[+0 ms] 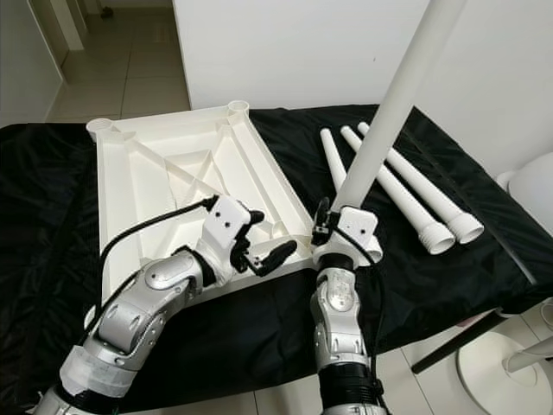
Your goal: Building children table
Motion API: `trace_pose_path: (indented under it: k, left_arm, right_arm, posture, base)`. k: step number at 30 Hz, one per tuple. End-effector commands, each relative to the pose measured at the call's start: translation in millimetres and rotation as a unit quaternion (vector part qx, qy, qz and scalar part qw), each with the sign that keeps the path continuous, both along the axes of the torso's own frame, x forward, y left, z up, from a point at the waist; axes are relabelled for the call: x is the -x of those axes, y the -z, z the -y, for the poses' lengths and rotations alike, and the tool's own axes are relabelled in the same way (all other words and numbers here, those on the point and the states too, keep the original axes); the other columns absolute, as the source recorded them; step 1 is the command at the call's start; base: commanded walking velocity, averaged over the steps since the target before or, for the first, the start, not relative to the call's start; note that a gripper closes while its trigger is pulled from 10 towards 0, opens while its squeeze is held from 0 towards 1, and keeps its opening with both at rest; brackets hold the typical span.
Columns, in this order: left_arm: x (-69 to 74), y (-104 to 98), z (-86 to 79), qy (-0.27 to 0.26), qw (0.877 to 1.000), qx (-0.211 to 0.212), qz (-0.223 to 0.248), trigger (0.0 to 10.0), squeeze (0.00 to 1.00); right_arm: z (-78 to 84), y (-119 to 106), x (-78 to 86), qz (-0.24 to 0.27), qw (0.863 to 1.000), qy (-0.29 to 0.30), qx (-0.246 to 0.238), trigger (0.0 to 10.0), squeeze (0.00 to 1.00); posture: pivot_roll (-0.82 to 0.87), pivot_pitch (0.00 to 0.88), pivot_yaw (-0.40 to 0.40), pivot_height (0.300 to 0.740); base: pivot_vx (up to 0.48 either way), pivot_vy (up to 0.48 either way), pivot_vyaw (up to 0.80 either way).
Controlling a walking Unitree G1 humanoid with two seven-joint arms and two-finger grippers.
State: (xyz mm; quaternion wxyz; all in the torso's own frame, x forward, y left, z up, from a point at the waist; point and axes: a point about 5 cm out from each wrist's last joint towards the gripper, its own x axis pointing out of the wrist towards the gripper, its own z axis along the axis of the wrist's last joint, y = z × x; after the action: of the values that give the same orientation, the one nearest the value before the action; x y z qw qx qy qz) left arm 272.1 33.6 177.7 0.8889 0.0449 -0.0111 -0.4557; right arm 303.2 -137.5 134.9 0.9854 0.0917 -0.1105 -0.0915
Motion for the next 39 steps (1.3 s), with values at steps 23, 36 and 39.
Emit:
trace_pose_path:
  k: [23, 36, 39]
  left_arm:
    - [-1.2, -4, 3.9, 0.011, 1.0, 0.001, 0.011, 10.0, 0.0]
    - [9.0, 5, 7.6, 0.055, 0.998, -0.023, -0.005, 10.0, 0.0]
    - [9.9, 9, 8.4, 0.052, 0.998, -0.035, 0.002, 10.0, 0.0]
  right_arm:
    - [33.7, -6, -10.4, -0.018, 0.981, -0.171, 0.089, 10.0, 0.0]
    - [55.5, -9, -12.4, -0.039, 0.95, -0.279, 0.138, 10.0, 0.0]
    - [62.2, -10, -14.1, -0.047, 0.935, -0.316, 0.156, 10.0, 0.0]
  posture:
    - [-0.05, 0.011, 0.004, 0.74]
    - [-0.05, 0.012, 0.0, 0.74]
    - [-0.05, 0.011, 0.001, 0.74]
  base:
    - [0.0, 0.0, 0.0]
    - [0.0, 0.0, 0.0]
    - [0.0, 0.0, 0.0]
